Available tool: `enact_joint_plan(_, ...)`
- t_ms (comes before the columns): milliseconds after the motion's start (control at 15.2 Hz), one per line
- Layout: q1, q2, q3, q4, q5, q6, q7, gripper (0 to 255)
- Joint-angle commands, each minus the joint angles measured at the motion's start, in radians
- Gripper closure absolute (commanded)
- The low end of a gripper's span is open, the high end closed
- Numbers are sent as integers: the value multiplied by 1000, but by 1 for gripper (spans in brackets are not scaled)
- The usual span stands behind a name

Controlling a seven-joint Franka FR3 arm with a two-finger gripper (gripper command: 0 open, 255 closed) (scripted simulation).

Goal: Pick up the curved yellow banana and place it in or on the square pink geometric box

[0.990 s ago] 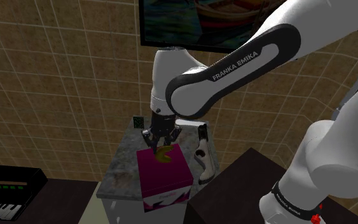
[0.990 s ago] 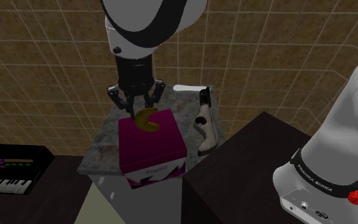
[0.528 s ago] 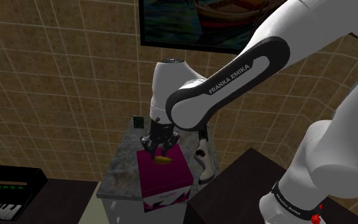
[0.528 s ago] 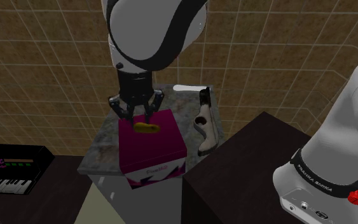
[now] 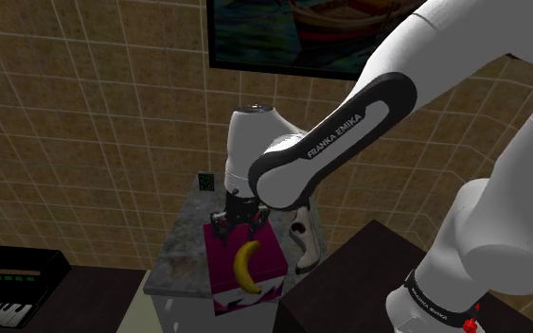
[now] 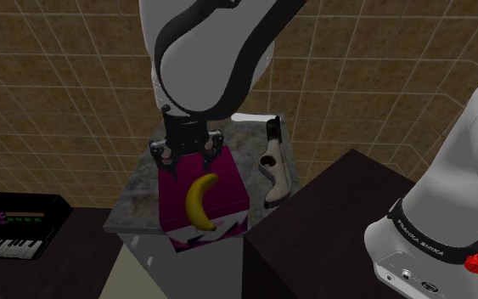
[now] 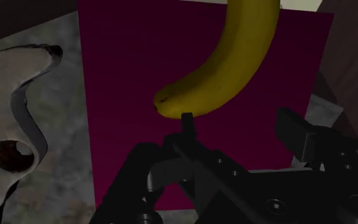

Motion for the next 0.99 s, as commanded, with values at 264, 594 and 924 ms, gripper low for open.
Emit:
enact_joint_plan(264, 72, -145, 99, -89, -24, -23, 248, 0)
enact_joint_plan(594, 61, -93, 114, -102, -60, 39, 283, 0)
enact_joint_plan(924, 50, -38, 120, -108, -104, 95, 314, 0)
